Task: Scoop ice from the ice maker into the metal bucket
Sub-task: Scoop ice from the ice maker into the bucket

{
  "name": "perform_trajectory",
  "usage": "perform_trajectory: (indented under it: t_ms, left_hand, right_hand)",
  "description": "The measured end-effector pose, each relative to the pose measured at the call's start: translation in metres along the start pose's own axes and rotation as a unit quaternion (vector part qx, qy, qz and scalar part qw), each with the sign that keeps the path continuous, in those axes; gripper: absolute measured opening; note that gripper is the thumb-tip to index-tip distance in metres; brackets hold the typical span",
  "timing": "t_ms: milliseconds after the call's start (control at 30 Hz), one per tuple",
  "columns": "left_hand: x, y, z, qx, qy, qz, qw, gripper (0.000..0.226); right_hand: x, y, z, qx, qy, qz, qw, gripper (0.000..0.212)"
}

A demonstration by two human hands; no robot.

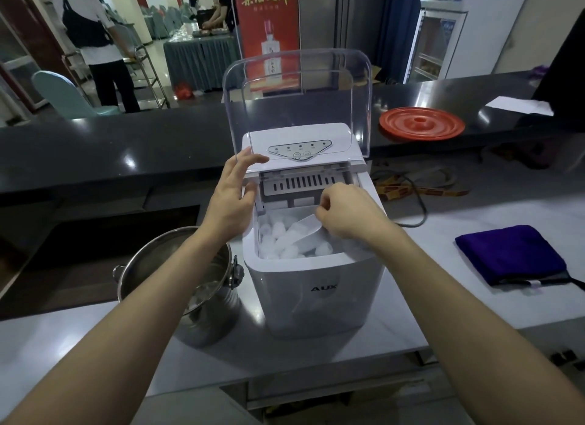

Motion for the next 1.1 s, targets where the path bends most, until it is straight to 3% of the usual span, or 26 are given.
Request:
perform_trajectory:
  t_ms: [167, 333, 1100]
  left_hand:
    - [-0.0006, 0.001, -0.0001, 0.0, 0.004, -0.004, 1.0, 0.06]
    - [0.0002, -0.0009, -0.0007, 0.001, 0.007, -0.008, 1.0, 0.059]
    - [0.0016, -0.0008, -0.0013, -0.006, 0.003, -0.022, 1.0, 0.056]
  right_hand:
    - [0.0021, -0.0033, -0.0001, -0.019, -0.05, -0.006, 0.999, 0.01]
    - [0.0031, -0.0028, -0.0008, -0.031, -0.011, -0.025, 0.999, 0.008]
    - [0.0038, -0.0049, 0.0035, -0.024, -0.01, -0.01, 1.0, 0.013]
Point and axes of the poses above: each hand's wrist, its own z-axis away from the middle knuckle, its own x-axis out of the palm, y = z × x, the point moved 5 cm from there along -z, towards the middle knuckle, and after that the axes turned 13 degrees about -z, right-handed, at the moved point
